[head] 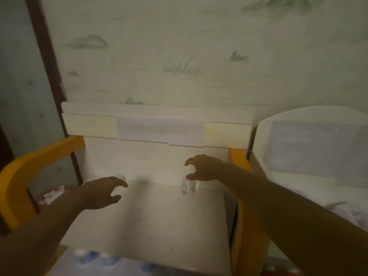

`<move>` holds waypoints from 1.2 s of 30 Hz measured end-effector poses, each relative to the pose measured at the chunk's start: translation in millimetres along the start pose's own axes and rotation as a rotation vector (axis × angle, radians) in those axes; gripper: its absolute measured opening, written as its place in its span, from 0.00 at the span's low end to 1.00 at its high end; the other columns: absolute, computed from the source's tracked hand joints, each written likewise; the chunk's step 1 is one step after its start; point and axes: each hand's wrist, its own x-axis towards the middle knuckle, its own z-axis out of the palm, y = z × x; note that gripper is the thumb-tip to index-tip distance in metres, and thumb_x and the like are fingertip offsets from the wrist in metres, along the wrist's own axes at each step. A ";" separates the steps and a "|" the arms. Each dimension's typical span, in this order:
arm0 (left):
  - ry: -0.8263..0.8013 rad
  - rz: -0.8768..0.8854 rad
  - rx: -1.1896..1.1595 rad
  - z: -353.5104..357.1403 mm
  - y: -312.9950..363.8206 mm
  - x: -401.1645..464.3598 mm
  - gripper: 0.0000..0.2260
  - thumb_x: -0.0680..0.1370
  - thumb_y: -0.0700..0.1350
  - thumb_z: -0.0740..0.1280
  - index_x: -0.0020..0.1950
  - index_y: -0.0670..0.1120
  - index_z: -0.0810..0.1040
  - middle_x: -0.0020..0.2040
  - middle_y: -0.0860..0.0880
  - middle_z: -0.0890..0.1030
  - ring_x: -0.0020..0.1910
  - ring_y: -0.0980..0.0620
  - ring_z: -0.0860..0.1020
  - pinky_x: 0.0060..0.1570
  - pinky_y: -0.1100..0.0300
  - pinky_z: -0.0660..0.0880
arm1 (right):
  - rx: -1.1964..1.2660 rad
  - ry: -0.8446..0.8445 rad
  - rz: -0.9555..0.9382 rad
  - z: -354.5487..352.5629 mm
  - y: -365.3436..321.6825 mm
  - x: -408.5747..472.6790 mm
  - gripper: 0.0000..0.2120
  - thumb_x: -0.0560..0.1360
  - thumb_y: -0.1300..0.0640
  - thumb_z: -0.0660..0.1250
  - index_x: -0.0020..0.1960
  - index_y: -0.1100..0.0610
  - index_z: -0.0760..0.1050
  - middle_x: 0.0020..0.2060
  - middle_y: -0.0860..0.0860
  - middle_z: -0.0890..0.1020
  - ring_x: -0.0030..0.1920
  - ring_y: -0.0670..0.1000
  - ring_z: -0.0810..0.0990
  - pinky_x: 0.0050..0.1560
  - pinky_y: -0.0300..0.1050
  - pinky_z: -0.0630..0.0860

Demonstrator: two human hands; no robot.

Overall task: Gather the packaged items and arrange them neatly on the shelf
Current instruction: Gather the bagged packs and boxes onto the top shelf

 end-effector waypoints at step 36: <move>0.050 -0.164 -0.219 141.4 -162.2 175.8 0.24 0.78 0.56 0.61 0.73 0.54 0.61 0.71 0.46 0.67 0.63 0.43 0.74 0.59 0.47 0.74 | 0.075 -0.126 0.378 138.3 -8.8 125.0 0.37 0.68 0.47 0.75 0.70 0.51 0.61 0.64 0.52 0.71 0.60 0.56 0.76 0.53 0.48 0.76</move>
